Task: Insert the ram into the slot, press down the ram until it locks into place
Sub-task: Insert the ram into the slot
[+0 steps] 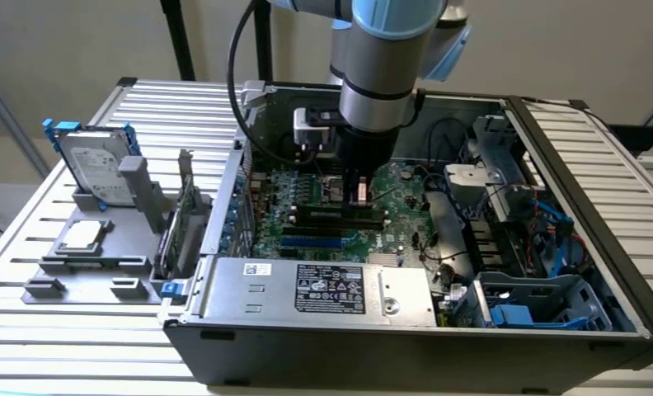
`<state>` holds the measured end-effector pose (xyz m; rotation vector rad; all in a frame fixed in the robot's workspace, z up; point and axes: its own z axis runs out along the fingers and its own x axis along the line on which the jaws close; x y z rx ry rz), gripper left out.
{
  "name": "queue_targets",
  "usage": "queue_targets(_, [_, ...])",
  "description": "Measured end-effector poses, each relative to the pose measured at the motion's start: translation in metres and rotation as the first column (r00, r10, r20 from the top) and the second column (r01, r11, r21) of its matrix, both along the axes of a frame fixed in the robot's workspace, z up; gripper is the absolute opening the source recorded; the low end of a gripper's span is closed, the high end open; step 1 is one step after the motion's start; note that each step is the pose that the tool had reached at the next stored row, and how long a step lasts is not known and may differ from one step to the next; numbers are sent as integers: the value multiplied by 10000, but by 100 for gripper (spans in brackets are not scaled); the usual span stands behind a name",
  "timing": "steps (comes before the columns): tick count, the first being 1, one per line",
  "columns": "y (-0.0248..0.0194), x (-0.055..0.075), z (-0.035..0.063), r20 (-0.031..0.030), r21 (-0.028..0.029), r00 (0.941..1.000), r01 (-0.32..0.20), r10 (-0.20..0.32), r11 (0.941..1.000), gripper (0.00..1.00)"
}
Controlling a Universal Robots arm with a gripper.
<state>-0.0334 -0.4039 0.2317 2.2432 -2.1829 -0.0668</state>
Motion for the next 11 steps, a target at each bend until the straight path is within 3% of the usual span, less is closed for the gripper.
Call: queue_targets(11, [8,0,-31,0,-7,10000,0,0,10000,13])
